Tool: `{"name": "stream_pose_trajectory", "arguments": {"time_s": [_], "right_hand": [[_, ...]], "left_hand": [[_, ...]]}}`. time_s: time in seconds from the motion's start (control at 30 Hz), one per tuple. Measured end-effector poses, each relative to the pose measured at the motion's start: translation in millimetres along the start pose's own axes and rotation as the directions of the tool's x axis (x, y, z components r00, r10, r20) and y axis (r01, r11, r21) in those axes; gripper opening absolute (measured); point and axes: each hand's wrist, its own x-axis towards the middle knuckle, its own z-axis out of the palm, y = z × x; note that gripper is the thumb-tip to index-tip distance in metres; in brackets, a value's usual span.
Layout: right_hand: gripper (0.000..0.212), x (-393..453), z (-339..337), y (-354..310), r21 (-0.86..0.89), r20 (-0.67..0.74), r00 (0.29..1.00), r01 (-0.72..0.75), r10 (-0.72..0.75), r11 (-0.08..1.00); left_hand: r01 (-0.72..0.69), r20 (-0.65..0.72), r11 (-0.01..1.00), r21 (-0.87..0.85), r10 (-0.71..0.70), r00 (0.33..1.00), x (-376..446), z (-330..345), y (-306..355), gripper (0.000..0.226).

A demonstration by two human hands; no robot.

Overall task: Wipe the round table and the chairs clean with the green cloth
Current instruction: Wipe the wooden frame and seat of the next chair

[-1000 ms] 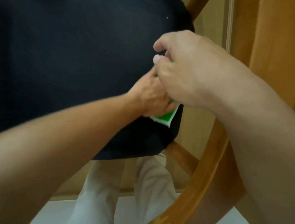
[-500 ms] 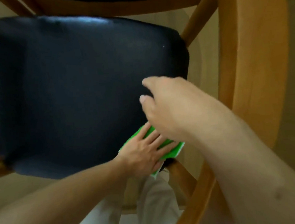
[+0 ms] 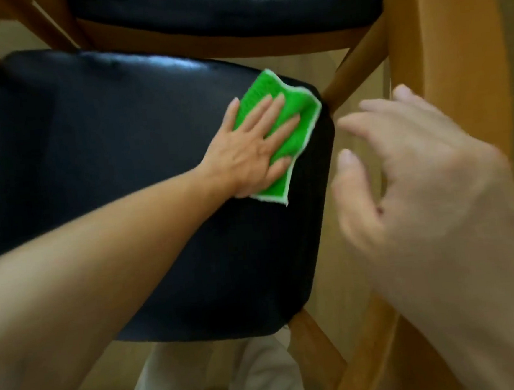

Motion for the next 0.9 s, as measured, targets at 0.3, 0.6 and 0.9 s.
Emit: {"name": "stream_pose_trajectory", "arguments": {"time_s": [0.3, 0.6, 0.9], "right_hand": [[0.071, -19.0, 2.6, 28.8, -0.061, 0.015, 0.974, -0.224, 0.225, 0.973], [0.073, -17.9, 2.7, 28.0, -0.097, -0.033, 0.969, -0.248, 0.246, 0.964], [0.076, -16.7, 2.3, 29.1, -0.125, -0.019, 0.968, -0.249, 0.249, 0.960]], "left_hand": [[0.041, -0.037, 0.999, -0.024, -0.042, 0.998, -21.3, 16.5, 52.7, 0.071], [-0.164, 0.092, 0.986, 0.035, 0.161, 0.983, -8.2, -0.6, 37.1, 0.069], [0.362, 0.175, 0.932, -0.022, -0.353, 0.919, 96.5, -26.7, 0.5, 0.069]]}}
